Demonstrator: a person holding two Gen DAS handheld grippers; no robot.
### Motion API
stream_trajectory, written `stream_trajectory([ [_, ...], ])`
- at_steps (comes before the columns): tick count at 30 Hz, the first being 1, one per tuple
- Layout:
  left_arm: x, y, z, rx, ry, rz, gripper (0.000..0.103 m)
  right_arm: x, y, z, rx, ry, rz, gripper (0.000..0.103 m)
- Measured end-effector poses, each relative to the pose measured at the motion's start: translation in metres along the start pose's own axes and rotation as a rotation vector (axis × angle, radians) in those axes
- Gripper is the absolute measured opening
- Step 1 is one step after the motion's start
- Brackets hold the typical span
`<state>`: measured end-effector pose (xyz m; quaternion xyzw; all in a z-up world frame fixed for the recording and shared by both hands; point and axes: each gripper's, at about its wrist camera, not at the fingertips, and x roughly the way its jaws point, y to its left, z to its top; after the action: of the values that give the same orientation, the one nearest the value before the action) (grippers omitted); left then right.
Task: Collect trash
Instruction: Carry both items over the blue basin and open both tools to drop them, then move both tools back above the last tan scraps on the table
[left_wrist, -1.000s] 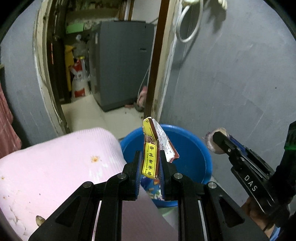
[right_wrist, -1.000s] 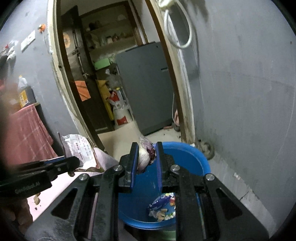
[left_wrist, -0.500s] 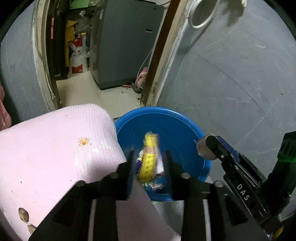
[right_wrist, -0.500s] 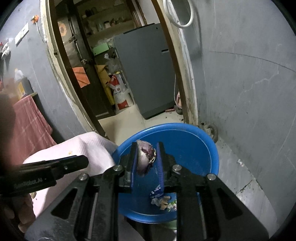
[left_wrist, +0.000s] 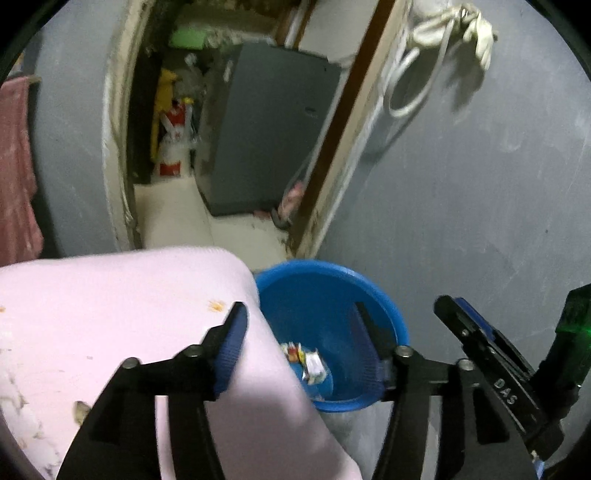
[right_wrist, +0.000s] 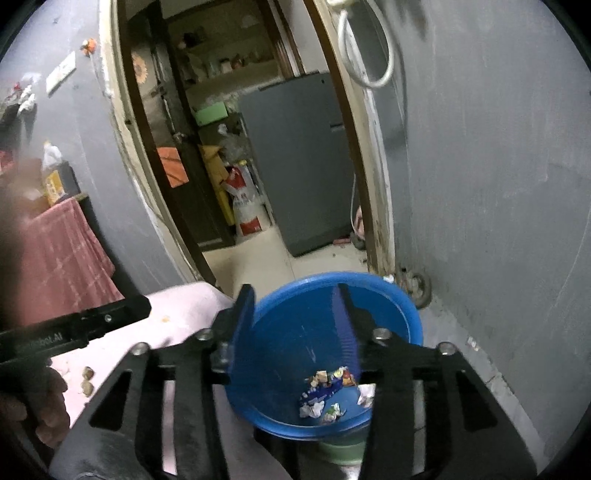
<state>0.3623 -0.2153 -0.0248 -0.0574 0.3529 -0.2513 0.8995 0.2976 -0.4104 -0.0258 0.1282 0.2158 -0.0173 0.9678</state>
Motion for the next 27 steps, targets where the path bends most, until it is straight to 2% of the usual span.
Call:
stream_trajectory([
  [2, -0.018, 0.003, 0.003, -0.005, -0.05, -0.006, 0.063, -0.011, 0.007, 0.005, -0.011, -0.022, 0.009, 0.06],
  [4, -0.035, 0.008, 0.006, -0.013, -0.097, -0.005, 0.078, -0.024, 0.017, 0.009, -0.026, -0.049, 0.013, 0.07],
  [8, -0.073, 0.019, 0.01, -0.018, -0.211, 0.029, 0.089, -0.049, 0.037, 0.015, -0.049, -0.115, 0.023, 0.091],
  [9, -0.08, 0.02, 0.011, -0.017, -0.231, 0.048, 0.094, -0.054, 0.039, 0.016, -0.051, -0.125, 0.026, 0.093],
  [11, -0.098, 0.026, 0.009, -0.014, -0.284, 0.084, 0.095, -0.067, 0.05, 0.017, -0.055, -0.158, 0.035, 0.101],
  [17, -0.145, 0.034, -0.009, 0.023, -0.384, 0.18, 0.1, -0.097, 0.084, 0.013, -0.069, -0.237, 0.086, 0.103],
  [27, -0.206, 0.046, -0.038, 0.071, -0.504, 0.275, 0.101, -0.13, 0.138, 0.002, -0.146, -0.334, 0.174, 0.103],
])
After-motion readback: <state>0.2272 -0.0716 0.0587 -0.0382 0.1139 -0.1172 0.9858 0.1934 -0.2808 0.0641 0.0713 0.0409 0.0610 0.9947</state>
